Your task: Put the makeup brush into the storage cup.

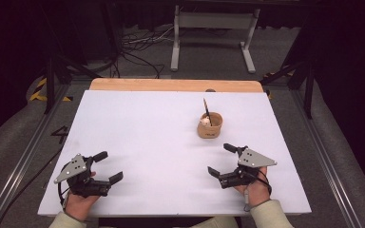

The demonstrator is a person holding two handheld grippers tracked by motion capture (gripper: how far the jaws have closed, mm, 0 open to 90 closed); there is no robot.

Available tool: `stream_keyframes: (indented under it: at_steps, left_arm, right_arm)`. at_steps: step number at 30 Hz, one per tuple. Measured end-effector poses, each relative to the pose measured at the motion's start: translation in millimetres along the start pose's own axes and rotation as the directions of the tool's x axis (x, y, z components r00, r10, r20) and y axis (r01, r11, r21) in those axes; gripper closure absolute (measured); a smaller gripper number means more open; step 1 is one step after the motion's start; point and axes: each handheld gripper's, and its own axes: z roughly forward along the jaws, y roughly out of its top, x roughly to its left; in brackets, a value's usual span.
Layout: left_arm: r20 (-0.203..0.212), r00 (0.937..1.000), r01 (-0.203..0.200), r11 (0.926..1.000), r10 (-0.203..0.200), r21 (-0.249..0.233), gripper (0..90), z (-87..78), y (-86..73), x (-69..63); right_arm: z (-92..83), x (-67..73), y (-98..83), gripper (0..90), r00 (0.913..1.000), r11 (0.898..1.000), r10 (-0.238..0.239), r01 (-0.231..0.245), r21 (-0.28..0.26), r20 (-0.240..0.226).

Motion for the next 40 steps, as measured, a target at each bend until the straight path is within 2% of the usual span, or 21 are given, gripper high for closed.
stream_keyframes:
  at_steps: [5, 8, 14, 21, 29, 40]
  left_arm:
    - [0.006, 1.0, 0.003, 1.0, -0.003, 0.002, 1.2, 0.4, -0.7, 1.3]
    - [0.007, 0.9999, 0.008, 1.0, -0.008, 0.003, 1.3, 0.8, -1.0, 1.4]
    - [0.01, 0.9999, 0.01, 1.0, -0.01, 0.001, 1.2, 1.2, -1.0, 1.2]
    - [0.007, 0.9999, 0.012, 0.9999, -0.012, -0.005, 1.1, 0.3, -0.7, 2.1]
    - [0.013, 0.9997, 0.022, 0.9997, -0.022, -0.005, 0.9, 1.3, -1.2, 2.9]
    - [0.011, 0.9996, 0.024, 0.9997, -0.024, -0.008, 1.0, 1.0, -0.9, 2.9]
  right_arm:
    - [2.5, 1.9, -2.0, 0.0, 1.0, 1.0, -0.002, 0.002, 0.015, 0.001]
    - [5.3, 4.3, -4.8, 0.0, 0.9996, 0.999, 0.007, -0.008, 0.036, 0.028]
    - [7.0, 10.0, -8.0, 0.0, 0.9983, 1.0, -0.009, 0.008, 0.02, 0.058]
    - [11.3, 13.9, -10.2, 0.0, 0.9989, 1.0, -0.005, 0.004, 0.018, 0.046]
    - [12.5, 13.3, -10.7, 0.0, 0.9989, 1.0, 0.018, -0.018, 0.008, 0.044]
    - [12.3, 12.6, -10.5, 0.0, 0.9988, 1.0, 0.02, -0.02, 0.01, 0.046]
